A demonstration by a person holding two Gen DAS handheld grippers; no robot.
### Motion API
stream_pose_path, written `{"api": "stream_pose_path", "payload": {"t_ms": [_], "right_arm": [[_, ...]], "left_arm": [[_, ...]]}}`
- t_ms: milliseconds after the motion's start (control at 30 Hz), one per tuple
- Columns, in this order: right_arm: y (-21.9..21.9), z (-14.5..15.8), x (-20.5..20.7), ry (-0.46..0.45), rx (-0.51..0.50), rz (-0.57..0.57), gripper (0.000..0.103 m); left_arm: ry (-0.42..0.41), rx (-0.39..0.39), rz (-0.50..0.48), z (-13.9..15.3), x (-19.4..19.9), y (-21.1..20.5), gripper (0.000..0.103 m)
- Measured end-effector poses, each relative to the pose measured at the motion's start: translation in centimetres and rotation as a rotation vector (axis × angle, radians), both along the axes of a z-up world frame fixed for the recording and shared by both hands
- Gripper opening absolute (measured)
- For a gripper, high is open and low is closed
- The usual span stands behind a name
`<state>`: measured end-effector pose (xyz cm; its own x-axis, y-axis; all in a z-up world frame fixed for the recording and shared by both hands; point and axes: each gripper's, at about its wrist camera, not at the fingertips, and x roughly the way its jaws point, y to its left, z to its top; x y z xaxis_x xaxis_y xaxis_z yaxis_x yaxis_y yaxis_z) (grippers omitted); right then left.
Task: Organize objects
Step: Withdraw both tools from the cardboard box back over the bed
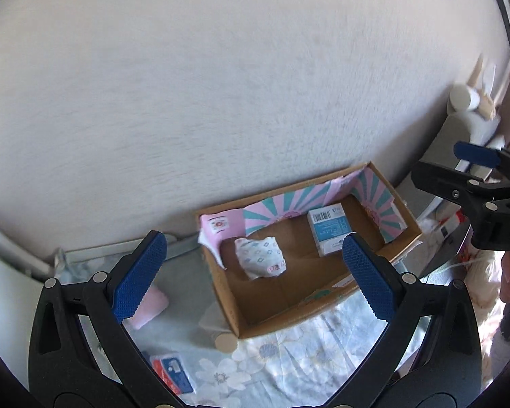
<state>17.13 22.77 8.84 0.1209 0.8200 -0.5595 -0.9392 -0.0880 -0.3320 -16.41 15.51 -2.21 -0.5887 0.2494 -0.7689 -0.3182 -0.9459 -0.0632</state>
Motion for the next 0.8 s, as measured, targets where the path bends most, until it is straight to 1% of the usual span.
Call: {"api": "stream_pose_path", "payload": {"t_ms": [200,400,500,633,800], "right_arm": [[-4.2,0.2,-1.9,0.001,0.056,0.072,0.103],[-7.5,-0.4,-3.3,0.03,0.061,0.145,0.103],[-8.8,-0.8,-3.8,0.047,0.065,0.163,0.103],[-11.2,-1.8,-4.7,0.049,0.089,0.208,0.103],[-13.5,-3.6,-5.9,0.058,0.097,0.229,0.103]], "left_arm": [[0.073,0.022,0.081,2.2,4.7,-3.6,0.103],[0.136,0.018,0.172,3.9,9.9,-7.4,0.103],[0.162,0.011,0.215,4.5,12.5,-9.4,0.103],[0.188,0.001,0.274,4.6,15.8,-12.2,0.103],[0.181,0.019,0.325,3.5,18.7,-15.5,0.103]]}}
